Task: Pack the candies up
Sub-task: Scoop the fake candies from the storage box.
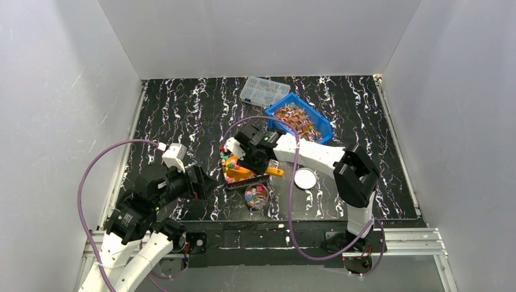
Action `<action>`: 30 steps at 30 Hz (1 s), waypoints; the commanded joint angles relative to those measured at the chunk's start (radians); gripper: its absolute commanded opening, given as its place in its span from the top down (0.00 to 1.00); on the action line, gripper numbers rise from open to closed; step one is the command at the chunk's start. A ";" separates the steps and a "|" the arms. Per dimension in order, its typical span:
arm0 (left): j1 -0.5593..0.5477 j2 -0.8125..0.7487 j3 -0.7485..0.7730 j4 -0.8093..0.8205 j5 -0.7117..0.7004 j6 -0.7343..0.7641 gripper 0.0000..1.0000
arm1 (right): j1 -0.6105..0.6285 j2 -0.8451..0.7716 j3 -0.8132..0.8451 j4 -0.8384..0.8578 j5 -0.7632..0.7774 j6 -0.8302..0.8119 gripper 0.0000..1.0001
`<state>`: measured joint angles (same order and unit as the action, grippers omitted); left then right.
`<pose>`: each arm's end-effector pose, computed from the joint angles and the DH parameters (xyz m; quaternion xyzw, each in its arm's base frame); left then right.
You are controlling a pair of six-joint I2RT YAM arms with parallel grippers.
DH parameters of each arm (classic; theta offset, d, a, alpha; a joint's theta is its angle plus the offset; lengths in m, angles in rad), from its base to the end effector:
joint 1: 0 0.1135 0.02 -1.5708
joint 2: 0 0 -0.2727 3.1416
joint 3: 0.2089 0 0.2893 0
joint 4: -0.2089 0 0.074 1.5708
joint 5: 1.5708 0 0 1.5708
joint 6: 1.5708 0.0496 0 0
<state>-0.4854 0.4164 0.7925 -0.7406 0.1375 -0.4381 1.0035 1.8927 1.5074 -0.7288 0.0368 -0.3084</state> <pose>0.1090 -0.0652 0.3397 0.0584 0.8205 -0.3028 0.4814 0.2410 0.3748 0.2105 -0.5907 0.7743 0.0602 0.2189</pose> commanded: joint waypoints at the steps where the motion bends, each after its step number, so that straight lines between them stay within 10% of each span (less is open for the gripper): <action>1: 0.005 0.004 -0.007 0.001 -0.017 0.007 0.05 | -0.016 -0.075 -0.033 0.075 -0.025 0.027 0.99; 30: 0.005 0.024 -0.008 0.001 -0.027 0.004 0.05 | 0.048 -0.470 -0.214 -0.089 0.102 0.224 0.99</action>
<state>-0.4854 0.4309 0.7914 -0.7406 0.1188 -0.4385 1.0069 1.4990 1.3003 -0.7502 0.0746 -0.1715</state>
